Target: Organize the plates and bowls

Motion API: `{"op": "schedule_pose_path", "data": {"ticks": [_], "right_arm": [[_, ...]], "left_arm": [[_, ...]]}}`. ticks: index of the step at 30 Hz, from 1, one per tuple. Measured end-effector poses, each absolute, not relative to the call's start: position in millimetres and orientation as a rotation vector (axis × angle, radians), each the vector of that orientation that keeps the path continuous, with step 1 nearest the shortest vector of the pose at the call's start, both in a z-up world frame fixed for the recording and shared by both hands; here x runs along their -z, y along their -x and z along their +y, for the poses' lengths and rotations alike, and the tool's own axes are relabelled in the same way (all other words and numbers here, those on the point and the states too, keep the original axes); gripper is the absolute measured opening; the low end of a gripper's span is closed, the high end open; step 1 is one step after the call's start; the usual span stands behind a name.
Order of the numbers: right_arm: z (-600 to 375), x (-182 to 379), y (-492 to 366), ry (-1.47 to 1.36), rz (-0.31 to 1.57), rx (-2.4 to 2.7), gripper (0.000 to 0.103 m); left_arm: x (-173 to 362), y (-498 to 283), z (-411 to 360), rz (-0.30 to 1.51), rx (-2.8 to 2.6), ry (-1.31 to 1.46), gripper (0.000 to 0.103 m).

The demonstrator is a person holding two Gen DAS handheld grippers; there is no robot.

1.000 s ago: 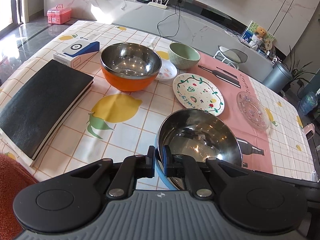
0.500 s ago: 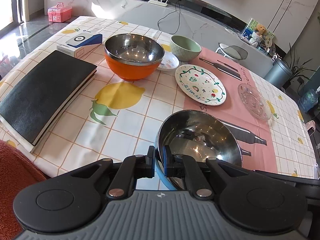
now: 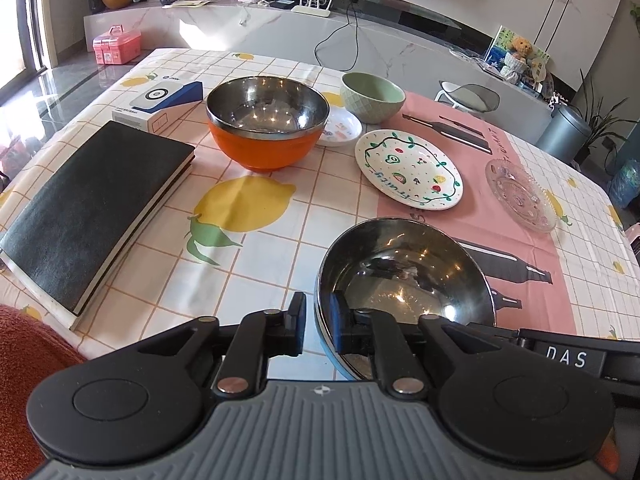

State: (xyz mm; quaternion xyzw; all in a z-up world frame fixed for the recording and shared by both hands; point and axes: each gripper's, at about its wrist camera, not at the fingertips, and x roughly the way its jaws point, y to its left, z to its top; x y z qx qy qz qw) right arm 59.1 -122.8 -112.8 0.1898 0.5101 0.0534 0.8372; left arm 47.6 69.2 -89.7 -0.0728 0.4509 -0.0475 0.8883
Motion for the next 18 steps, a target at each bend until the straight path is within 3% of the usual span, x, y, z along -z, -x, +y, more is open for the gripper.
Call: {"op": "schedule_pose_path", "data": {"ticks": [1,3,8,18], "right_arm": [[-122,111,-58,-0.392,1.069,-0.115,0.020],[-121,105,-57,-0.377,1.051,-0.117,0.037],[-124,87,-51,-0.343,0.982,-0.114,0.040],[-129,66,-68,-0.339,0.923,-0.127,0.047]], "left_arm": [[88,-47,70,0.930,0.101,0.157,0.034],[85,-47,72,0.913,0.099,0.164,0.046],[71,-46,80,0.876,0.105,0.177,0.064],[45,-65,112,0.826,0.078,0.226,0.067]]}}
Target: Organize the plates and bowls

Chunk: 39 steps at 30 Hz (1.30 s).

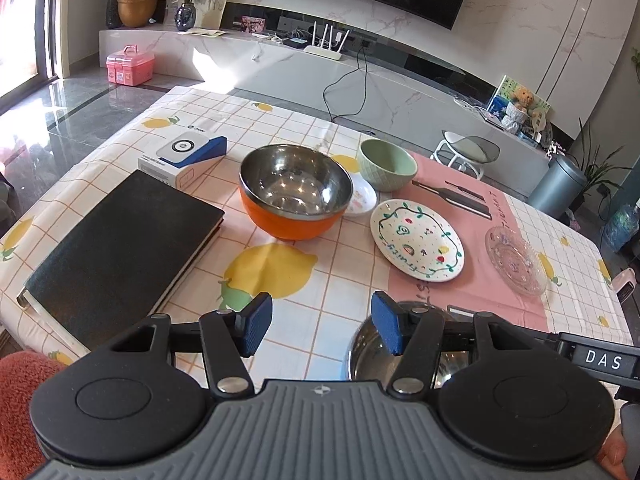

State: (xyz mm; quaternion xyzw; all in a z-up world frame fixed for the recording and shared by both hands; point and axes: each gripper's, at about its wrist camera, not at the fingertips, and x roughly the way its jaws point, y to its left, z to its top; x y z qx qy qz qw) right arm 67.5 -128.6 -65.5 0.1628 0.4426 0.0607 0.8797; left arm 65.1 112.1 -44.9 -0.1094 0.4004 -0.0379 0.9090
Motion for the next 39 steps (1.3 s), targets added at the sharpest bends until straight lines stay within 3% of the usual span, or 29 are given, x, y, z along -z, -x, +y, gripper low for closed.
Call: {"op": "schedule_pose_path", "data": {"ticks": [8,34,39], "right_arm": [[-104,50,-109,-0.295,0.925,-0.156,0.058],[-16,98,-270,-0.303,1.066,-0.126,0.058],[-9,111,-282,-0.306,1.104,-0.126,0.054]], "left_arm": [[34,-99,134,0.817,0.033,0.259,0.068],[94,-223,179,0.886,-0.146,0.397,0.066],[105,-233,175,0.910,-0.134,0.391,0.055]]}}
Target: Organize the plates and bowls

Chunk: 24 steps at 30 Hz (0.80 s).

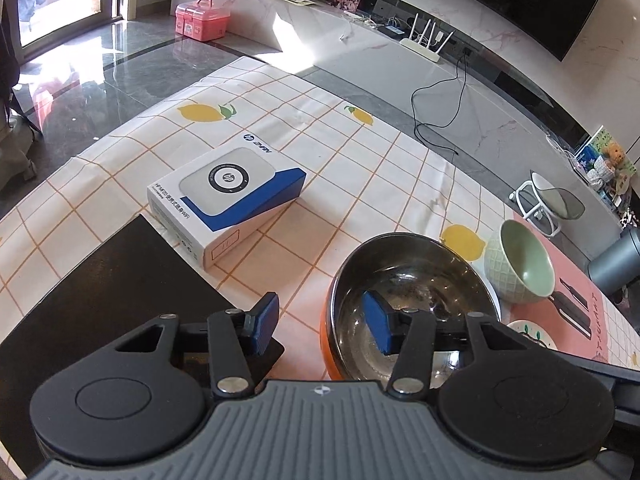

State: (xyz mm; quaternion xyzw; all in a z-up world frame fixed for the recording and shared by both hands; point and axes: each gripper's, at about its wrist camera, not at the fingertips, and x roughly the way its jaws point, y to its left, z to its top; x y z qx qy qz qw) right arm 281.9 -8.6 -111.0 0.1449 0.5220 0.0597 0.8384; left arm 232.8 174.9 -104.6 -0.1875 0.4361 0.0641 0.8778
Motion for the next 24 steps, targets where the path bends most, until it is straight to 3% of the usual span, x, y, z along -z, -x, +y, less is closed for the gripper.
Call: {"op": "schedule_pose_path", "data": {"ticks": [8,11,24], "right_arm": [[-4,124,-286,-0.321,1.127,-0.135,0.026],[-3,128,-287,-0.335,1.138,-0.152,0.015],[-11,104,-266,-0.354,1.121,-0.181,0.014]], "left_arm": [[110,-234,174,0.916,-0.117,0.385,0.019],[109,-235,172,0.915,-0.102,0.376,0.010],[77,-204,163,0.875,-0.100,0.341,0.007]]}}
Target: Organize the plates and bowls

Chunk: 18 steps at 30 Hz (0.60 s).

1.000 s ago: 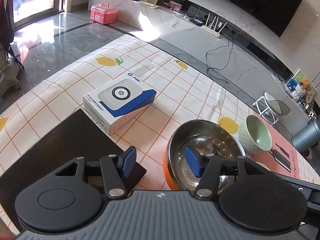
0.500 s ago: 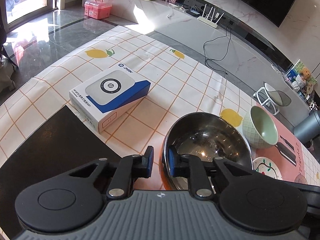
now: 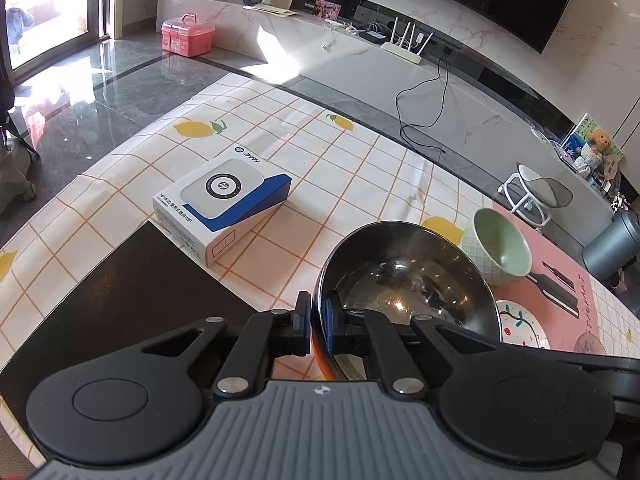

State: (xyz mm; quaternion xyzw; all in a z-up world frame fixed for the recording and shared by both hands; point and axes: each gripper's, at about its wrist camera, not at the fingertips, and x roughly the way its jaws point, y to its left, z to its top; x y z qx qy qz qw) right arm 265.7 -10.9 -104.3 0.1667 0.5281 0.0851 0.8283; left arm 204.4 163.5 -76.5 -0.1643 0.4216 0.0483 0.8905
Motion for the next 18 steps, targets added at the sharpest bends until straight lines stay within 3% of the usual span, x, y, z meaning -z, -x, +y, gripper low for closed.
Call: {"op": "schedule_pose_path", "data": {"ticks": [18], "right_arm": [[-74,26,-152,-0.438,1.006,-0.208,0.014]], "left_arm": [[5,-106,118,0.768,-0.007,0.328,0.008]]}}
